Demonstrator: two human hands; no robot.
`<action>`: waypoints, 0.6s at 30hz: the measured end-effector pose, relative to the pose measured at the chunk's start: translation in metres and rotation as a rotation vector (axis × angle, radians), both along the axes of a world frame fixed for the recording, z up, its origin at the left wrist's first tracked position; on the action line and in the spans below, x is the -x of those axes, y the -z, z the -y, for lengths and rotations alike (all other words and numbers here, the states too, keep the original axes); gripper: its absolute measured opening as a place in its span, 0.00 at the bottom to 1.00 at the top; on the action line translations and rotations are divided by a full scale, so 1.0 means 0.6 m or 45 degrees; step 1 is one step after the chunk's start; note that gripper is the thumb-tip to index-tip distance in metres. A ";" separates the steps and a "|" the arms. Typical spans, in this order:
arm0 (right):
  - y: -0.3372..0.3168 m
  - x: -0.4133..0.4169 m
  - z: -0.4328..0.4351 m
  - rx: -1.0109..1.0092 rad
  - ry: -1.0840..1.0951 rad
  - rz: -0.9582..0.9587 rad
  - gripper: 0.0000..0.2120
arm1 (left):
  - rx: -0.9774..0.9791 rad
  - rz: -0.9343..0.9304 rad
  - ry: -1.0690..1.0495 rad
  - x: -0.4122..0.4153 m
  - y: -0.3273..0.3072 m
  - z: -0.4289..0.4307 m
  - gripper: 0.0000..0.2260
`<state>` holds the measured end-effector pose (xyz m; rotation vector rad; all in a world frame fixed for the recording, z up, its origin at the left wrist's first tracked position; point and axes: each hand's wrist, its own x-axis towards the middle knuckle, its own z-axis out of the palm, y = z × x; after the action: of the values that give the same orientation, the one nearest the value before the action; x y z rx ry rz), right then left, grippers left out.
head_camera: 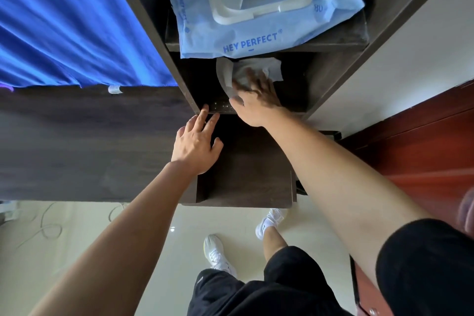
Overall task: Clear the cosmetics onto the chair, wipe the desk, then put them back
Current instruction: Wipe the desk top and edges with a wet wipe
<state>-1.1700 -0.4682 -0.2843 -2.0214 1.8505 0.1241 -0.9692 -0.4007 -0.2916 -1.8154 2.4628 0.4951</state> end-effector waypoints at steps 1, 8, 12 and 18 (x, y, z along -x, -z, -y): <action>0.000 -0.001 -0.001 0.003 0.005 0.015 0.27 | 0.003 -0.001 0.003 -0.001 0.001 0.000 0.28; 0.012 0.086 -0.108 0.069 0.171 0.100 0.24 | 0.012 -0.060 0.008 -0.003 0.015 -0.006 0.31; 0.011 0.094 -0.099 0.036 0.268 0.030 0.24 | 0.030 -0.040 0.051 -0.010 0.019 -0.003 0.33; 0.004 0.015 -0.001 0.063 0.227 0.008 0.25 | 0.024 -0.016 0.056 -0.010 0.021 -0.001 0.33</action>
<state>-1.1788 -0.4677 -0.2865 -1.8752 2.0375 0.0229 -0.9635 -0.3998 -0.3039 -1.7658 2.5181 0.4833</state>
